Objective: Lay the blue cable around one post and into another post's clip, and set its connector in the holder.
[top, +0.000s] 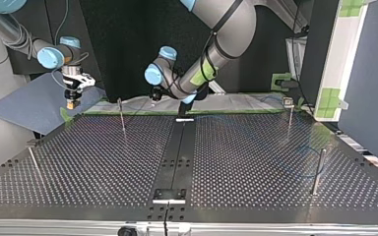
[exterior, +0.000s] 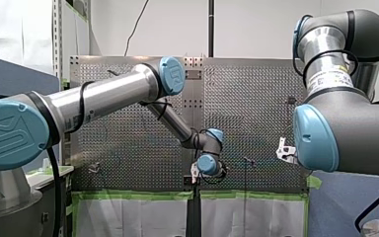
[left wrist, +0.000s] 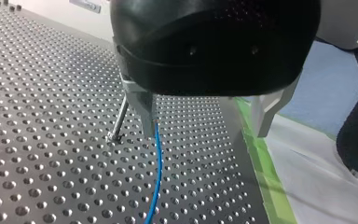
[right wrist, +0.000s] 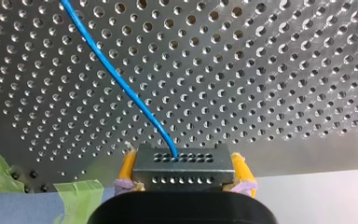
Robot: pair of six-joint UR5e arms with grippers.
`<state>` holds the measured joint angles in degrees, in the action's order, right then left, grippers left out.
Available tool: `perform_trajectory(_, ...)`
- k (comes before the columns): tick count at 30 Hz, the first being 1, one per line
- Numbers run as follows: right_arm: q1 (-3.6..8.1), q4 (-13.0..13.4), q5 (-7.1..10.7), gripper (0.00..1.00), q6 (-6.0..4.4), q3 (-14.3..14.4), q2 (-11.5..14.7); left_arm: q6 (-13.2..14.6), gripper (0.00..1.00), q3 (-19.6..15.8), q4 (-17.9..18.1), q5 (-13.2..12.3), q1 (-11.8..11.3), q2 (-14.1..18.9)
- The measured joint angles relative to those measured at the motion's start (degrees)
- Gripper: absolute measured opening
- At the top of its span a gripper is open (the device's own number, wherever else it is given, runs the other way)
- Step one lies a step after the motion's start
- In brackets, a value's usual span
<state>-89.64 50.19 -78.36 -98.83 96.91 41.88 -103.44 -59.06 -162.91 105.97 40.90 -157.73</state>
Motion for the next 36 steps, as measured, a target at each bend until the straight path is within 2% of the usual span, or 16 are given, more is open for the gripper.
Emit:
perform_trajectory(6,-0.17,0.00,0.55,0.25,0.17,0.00,0.01,1.08,1.00,-0.02,-0.82,-0.20,0.44,0.53)
perform_trajectory(15,-0.38,0.00,1.17,0.25,0.18,0.00,0.00,3.84,1.00,-0.23,-4.98,-0.24,2.67,2.25)
perform_trajectory(18,-0.39,-0.02,1.18,0.25,0.15,-0.01,0.00,4.16,1.00,-1.27,-5.36,-0.31,3.05,2.99)
perform_trajectory(25,-0.66,-0.03,1.18,0.25,0.10,0.00,0.00,3.76,1.00,-5.42,-2.08,-2.97,2.55,6.03)
perform_trajectory(28,-0.76,-0.01,1.20,0.25,0.05,0.00,0.01,4.70,1.00,-6.54,-0.20,-4.35,2.82,6.34)
perform_trajectory(31,-0.79,0.02,1.24,0.25,0.01,0.00,0.01,5.18,1.00,-6.12,1.20,-5.56,3.34,6.42)
perform_trajectory(36,-0.77,0.19,1.27,0.25,-0.15,0.00,0.00,4.71,1.00,-4.93,1.78,-6.18,4.15,6.43)
